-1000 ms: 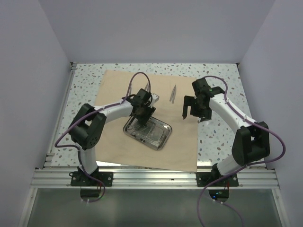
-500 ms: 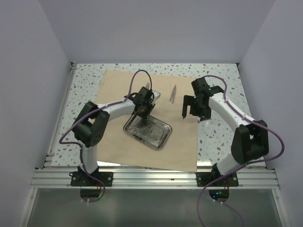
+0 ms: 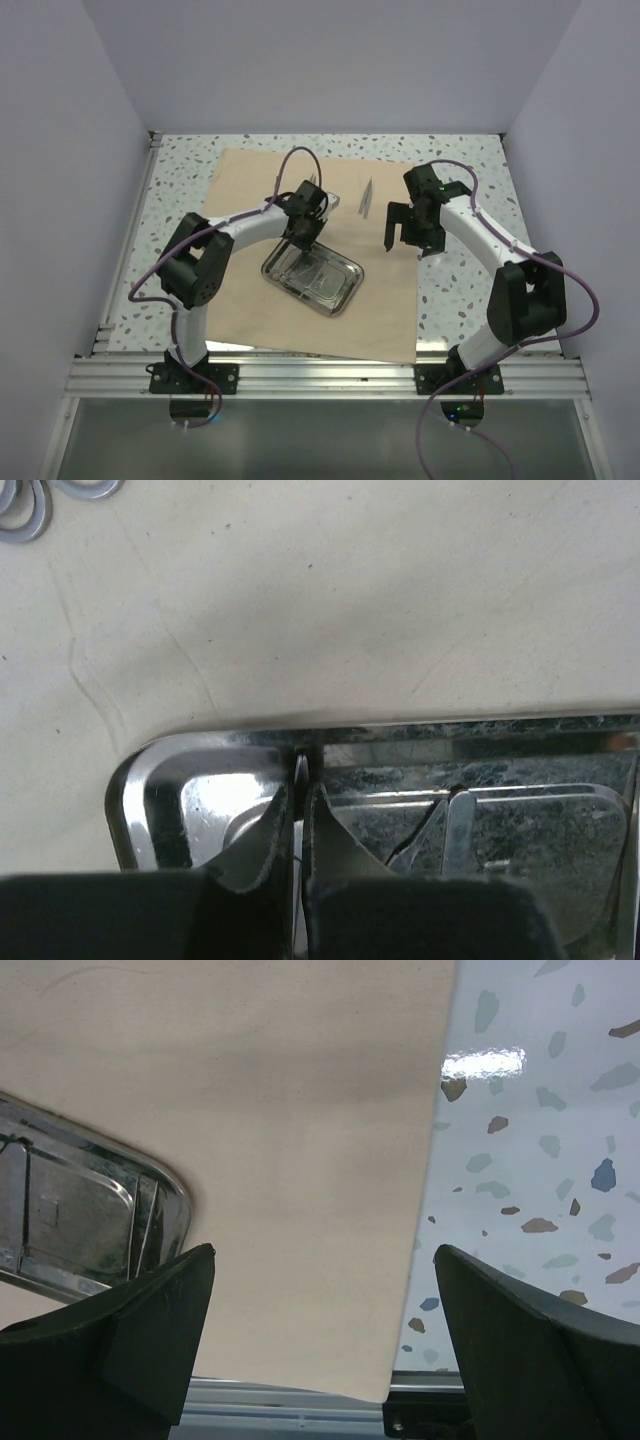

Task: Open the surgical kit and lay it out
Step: Pick up the medical item from the container, then place the medical item in the surgical kit.

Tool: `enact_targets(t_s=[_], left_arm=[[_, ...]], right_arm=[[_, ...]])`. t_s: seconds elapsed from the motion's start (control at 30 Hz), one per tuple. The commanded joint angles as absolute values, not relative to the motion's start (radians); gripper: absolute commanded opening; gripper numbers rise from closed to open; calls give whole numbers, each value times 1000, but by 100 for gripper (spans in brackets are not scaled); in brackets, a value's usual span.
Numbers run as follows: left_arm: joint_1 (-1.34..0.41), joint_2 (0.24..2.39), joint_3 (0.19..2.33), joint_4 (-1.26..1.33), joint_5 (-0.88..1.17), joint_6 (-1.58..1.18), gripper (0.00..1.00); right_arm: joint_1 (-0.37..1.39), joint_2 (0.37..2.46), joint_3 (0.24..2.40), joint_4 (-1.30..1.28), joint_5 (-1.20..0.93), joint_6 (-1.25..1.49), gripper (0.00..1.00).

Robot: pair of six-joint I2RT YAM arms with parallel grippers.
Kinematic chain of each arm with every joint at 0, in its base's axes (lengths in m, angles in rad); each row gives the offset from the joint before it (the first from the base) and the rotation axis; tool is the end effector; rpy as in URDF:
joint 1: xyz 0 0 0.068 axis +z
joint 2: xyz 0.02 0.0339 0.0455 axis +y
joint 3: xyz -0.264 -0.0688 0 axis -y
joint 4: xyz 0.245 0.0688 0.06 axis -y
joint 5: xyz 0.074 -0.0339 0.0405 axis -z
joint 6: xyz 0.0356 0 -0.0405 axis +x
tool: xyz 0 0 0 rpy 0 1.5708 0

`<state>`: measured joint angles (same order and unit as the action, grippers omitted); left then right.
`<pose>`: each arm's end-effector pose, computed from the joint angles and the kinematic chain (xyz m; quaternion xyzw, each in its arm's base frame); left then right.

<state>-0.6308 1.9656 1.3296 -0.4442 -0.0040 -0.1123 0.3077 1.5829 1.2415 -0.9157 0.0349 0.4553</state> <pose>0.3279 -0.2393 0.1633 0.2482 0.9378 -0.0864 0.2270 0.2939 0.0921 0.2478 0.0755 0.9847 0.0422 0.1514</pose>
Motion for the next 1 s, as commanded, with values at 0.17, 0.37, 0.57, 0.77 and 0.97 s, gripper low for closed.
enact_targets(t_s=[0.17,0.37,0.57,0.77,0.97], left_arm=[[-629,1944,1587,-804,-34,-138,0],[-583,2045,1834,-804,-67,-209,0],[-537,2235,2078,-729,-115,-279,0],[-508,2394,2210,-600,-167,-310,0],[-502,2484,2293,-554,-250,-351,24]], right_arm=[[308,1574,1252,-890,32,454,96],[310,1582,1250,-885,28,451,96],[310,1575,1247,-903,40,440,96],[310,1565,1247,-927,41,433,96],[310,1562,1258,-950,46,434,96]])
